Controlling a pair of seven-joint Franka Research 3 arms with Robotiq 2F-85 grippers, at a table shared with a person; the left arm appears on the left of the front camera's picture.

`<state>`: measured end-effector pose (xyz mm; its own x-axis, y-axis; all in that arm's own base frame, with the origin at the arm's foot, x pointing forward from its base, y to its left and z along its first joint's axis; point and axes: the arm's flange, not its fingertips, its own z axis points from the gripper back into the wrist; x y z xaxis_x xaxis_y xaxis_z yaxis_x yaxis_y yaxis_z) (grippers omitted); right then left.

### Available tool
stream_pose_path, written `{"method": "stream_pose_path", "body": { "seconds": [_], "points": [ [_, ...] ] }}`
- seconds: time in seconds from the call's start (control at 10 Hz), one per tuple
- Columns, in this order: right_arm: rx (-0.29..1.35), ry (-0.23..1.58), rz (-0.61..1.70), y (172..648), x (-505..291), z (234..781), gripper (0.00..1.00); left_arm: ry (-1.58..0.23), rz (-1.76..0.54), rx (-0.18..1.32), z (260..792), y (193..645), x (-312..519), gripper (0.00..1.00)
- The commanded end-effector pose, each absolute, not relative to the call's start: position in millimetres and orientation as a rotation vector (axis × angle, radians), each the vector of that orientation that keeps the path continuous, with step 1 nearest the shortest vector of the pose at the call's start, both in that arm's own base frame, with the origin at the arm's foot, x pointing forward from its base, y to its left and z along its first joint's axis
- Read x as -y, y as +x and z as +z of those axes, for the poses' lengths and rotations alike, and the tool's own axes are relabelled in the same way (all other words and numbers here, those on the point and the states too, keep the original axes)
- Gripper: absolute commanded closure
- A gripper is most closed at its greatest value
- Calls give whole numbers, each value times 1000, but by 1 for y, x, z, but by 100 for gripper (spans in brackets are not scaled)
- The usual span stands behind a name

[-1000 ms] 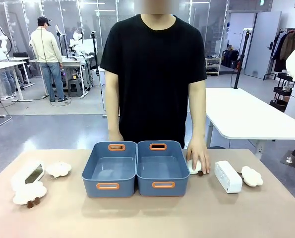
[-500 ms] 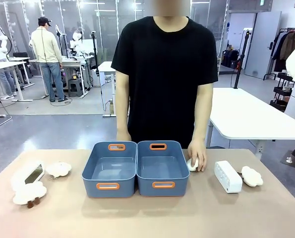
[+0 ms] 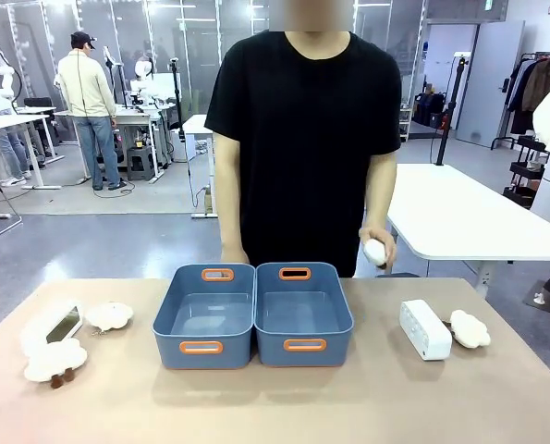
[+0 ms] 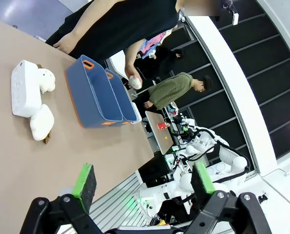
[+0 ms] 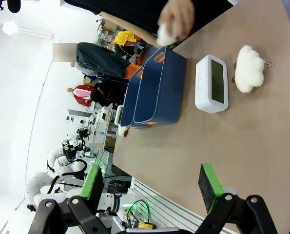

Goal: Sort the digital clocks into the basket.
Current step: Pick up the Digital clock from the table and place it into the empty Plastic storage basket.

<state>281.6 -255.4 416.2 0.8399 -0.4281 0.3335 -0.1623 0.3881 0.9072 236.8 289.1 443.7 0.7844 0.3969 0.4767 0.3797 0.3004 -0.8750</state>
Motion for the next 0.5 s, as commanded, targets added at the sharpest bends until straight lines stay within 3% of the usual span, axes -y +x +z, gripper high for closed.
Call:
{"method": "stream_pose_path", "body": {
  "seconds": [0.0, 0.3, 0.4],
  "points": [
    [572, 1180, -172, 279, 258, 417, 0, -1311, 1, 725, 445, 235, -290, 0],
    [572, 1180, -172, 279, 258, 417, 0, -1299, 13, 721, 444, 237, -289, 0],
    [572, 1180, -172, 279, 258, 417, 0, -1099, -24, 766, 478, 260, -278, 0]
  ]
}}
